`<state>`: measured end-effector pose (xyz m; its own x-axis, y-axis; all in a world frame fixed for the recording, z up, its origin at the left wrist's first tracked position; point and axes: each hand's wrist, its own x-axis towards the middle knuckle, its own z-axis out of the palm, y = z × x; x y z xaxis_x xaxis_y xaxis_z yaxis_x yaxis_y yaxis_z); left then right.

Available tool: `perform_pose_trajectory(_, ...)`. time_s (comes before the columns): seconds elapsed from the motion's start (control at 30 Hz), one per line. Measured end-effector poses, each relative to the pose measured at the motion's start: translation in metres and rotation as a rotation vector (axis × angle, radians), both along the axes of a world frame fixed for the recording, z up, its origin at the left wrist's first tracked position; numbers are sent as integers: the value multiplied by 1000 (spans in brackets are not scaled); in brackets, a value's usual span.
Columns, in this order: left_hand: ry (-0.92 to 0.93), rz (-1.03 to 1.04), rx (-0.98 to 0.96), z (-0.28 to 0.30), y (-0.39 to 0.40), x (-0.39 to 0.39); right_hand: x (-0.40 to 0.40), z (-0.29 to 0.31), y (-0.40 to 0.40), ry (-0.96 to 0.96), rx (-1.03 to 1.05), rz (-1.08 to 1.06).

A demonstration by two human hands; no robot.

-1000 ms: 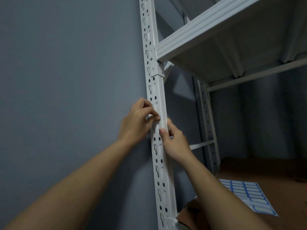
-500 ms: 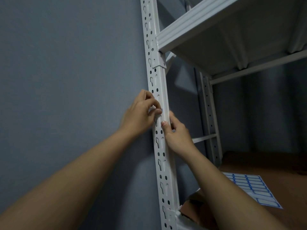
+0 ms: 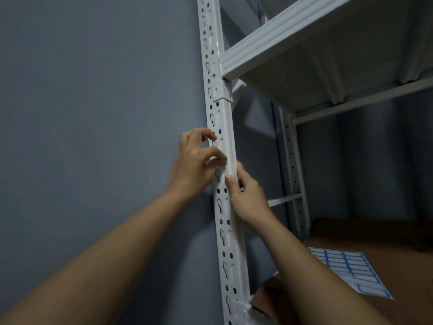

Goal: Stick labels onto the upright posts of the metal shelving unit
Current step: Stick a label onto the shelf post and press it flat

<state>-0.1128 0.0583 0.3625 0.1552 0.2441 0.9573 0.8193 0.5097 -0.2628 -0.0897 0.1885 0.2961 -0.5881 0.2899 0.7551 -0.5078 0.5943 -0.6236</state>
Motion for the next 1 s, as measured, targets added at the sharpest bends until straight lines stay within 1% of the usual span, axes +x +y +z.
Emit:
perform_pose_trajectory(0.13,-89,20,-5,0,0,2,1,0,-1,-9,0,-1)
perform_pose_trajectory(0.27,-141,87,-77,-3,1,5,2,-1,-2,-18,8,-11)
perform_pose_trajectory(0.33,-178,67,-70,0,0,7,3,-1,-2,-21,8,-11)
perform_pose_trajectory(0.43,-108,60,-91,5,-2,8,4,-1,-3,-19,1,-3)
perform_pose_trajectory(0.5,-106,83,-112,5,-3,11,7,0,-1,-9,-18,13)
perform_pose_trajectory(0.63,-54,133,-74,0,-1,16,18,2,1,33,25,32)
perform_pose_trajectory(0.7,13,167,-77,0,0,17,21,3,0,33,42,20)
perform_pose_trajectory(0.8,160,256,-105,-2,2,19,17,3,-1,14,46,-9)
perform_pose_trajectory(1.0,195,360,-69,-3,8,22,12,0,0,9,37,-31)
